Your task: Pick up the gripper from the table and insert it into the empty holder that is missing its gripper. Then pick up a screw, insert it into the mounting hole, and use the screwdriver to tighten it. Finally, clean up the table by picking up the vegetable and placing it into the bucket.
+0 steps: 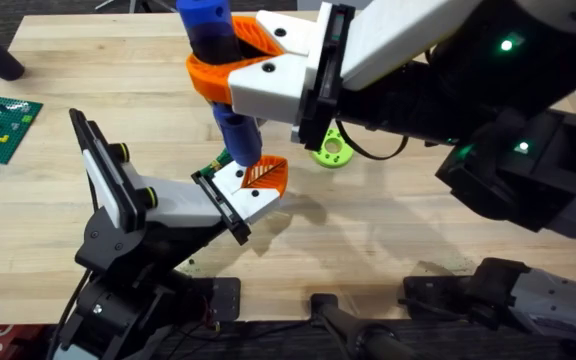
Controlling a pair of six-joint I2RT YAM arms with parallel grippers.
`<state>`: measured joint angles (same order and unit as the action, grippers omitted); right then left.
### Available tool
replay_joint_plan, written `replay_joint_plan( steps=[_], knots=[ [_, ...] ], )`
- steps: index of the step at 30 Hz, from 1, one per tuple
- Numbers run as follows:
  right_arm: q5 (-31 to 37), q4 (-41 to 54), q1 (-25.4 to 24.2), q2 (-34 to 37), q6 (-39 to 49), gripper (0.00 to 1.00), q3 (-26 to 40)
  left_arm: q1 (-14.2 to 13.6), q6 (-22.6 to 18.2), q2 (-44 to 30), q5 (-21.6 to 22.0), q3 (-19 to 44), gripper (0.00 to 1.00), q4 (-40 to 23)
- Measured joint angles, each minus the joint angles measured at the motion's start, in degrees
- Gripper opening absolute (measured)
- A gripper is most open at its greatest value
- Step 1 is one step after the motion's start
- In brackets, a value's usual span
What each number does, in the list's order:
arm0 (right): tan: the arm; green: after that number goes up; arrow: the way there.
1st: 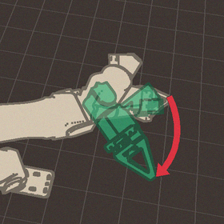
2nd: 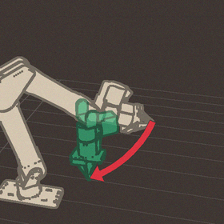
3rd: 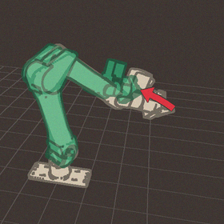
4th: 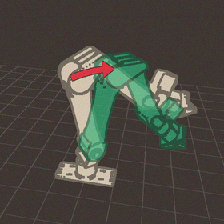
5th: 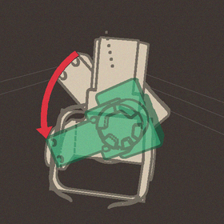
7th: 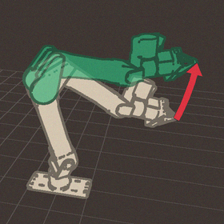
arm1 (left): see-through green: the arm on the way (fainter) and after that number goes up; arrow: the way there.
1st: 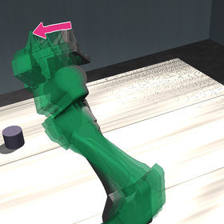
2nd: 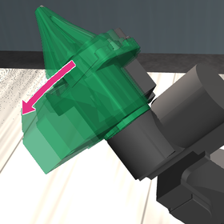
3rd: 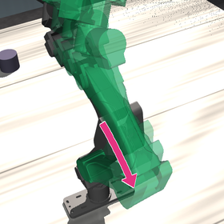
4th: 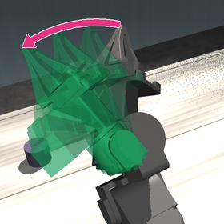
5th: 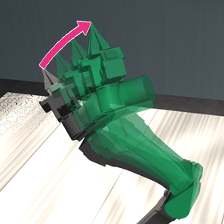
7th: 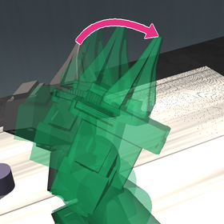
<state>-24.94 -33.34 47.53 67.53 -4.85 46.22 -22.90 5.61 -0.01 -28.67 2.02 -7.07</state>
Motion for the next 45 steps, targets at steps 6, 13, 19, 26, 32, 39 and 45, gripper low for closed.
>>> replay_joint_plan(
  steps=[6, 13, 19, 26, 32, 39, 45],
  knots=[
    [0.0, 1.1, -0.2, 0.2, -0.1, 0.049, 0.0, 0.0, 0.5, -0.1, 0.2, 0.0, 0.007, 0.1],
    [0.0, -0.6, -1.1, 0.2, -0.1, 0.048, -0.3, 0.0, 0.4, -0.1, 0.2, 0.0, 0.007, 0.2],
    [0.0, -1.1, -1.3, -1.9, -0.1, 0.048, -0.6, 0.0, 0.4, -0.1, 0.2, 0.0, 0.007, 0.2],
    [0.0, -3.3, -1.1, -4.7, -2.8, 0.048, -0.7, 0.0, 0.4, -0.1, 0.2, 0.0, 0.007, 0.2],
    [0.0, -3.0, -0.3, -4.6, -4.3, 0.048, -0.7, 0.0, 0.4, -0.1, 0.2, 0.0, 0.007, 0.2],
    [0.0, -5.6, 0.7, -2.3, -4.4, 0.048, -0.7, 0.0, 0.4, -0.1, 0.2, 0.0, 0.007, 0.2],
    [0.0, -5.6, 1.4, -1.7, -4.6, 0.048, -0.7, 0.0, 0.4, -0.1, 0.2, 0.0, 0.007, 0.2]
  ],
)
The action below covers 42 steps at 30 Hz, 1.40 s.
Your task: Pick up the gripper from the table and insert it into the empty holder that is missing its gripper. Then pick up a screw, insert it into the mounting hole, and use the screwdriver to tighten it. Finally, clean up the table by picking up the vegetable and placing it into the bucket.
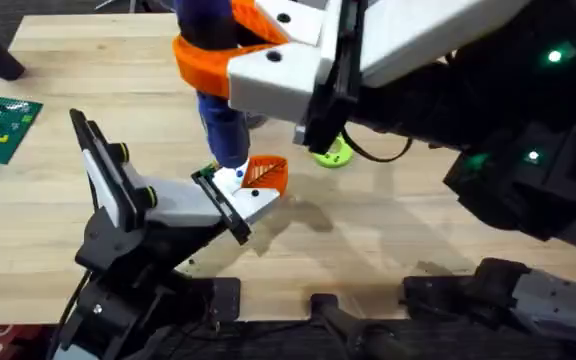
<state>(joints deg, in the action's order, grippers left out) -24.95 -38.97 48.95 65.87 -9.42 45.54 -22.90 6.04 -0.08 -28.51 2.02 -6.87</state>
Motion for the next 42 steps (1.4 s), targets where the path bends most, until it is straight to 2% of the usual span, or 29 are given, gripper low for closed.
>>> replay_joint_plan(
  steps=[27, 42],
  knots=[
    [1.4, 1.8, 0.0, 0.0, 0.0, 0.048, 0.0, 0.0, 0.0, 0.0, 0.0, 0.0, 0.007, 0.0],
    [1.8, 1.3, 0.0, 2.5, -0.1, 0.048, 0.0, 0.0, 0.1, 0.0, 0.1, 0.0, 0.007, 0.0]
  ],
)
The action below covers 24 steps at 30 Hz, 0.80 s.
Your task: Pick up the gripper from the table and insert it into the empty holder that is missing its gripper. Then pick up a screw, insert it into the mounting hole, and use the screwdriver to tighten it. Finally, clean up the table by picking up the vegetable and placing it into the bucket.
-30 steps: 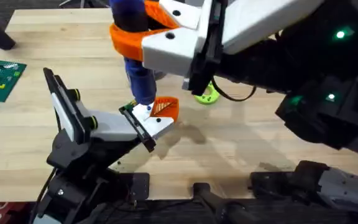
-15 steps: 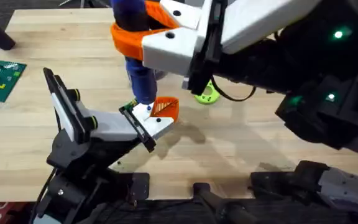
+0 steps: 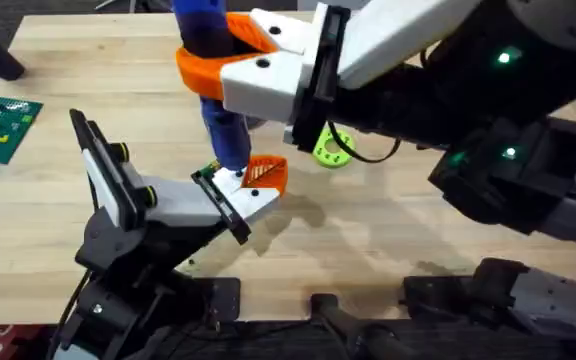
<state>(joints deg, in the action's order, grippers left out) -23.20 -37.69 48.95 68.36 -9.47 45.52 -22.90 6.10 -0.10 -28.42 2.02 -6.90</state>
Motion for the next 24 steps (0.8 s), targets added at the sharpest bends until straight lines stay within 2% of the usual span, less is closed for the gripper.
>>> replay_joint_plan(
  steps=[13, 24],
  knots=[
    [0.0, -0.4, 0.0, 0.0, 0.0, 0.048, 0.0, 0.0, 0.0, 0.0, 0.0, 0.0, 0.007, 0.0],
    [0.0, -8.7, 0.0, -2.6, -3.9, 0.047, -0.4, 0.0, -0.1, 0.0, -0.1, 0.0, 0.007, 0.0]
  ],
)
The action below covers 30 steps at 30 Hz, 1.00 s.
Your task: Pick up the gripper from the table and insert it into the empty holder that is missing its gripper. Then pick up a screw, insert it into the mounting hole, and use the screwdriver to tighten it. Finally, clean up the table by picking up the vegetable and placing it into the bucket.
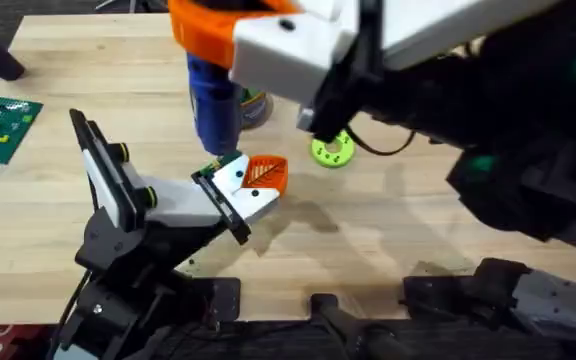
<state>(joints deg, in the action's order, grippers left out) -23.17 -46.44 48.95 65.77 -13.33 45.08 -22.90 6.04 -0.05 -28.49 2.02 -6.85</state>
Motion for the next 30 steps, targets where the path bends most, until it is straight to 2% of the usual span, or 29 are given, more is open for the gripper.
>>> replay_joint_plan(
  steps=[17, 21, 30],
  knots=[
    [-0.1, 0.2, -1.3, -1.5, -0.4, 0.047, 0.0, 0.0, 0.0, 0.0, 0.0, 0.0, 0.007, 0.0],
    [-0.1, 2.7, -4.7, -1.5, -0.4, 0.047, 0.0, 0.0, 0.0, 0.0, 0.0, 0.0, 0.007, 0.0],
    [0.8, 15.4, -17.2, -1.5, -0.4, 0.047, 0.0, 0.0, 0.0, 0.0, 0.0, 0.0, 0.007, 0.0]
  ],
)
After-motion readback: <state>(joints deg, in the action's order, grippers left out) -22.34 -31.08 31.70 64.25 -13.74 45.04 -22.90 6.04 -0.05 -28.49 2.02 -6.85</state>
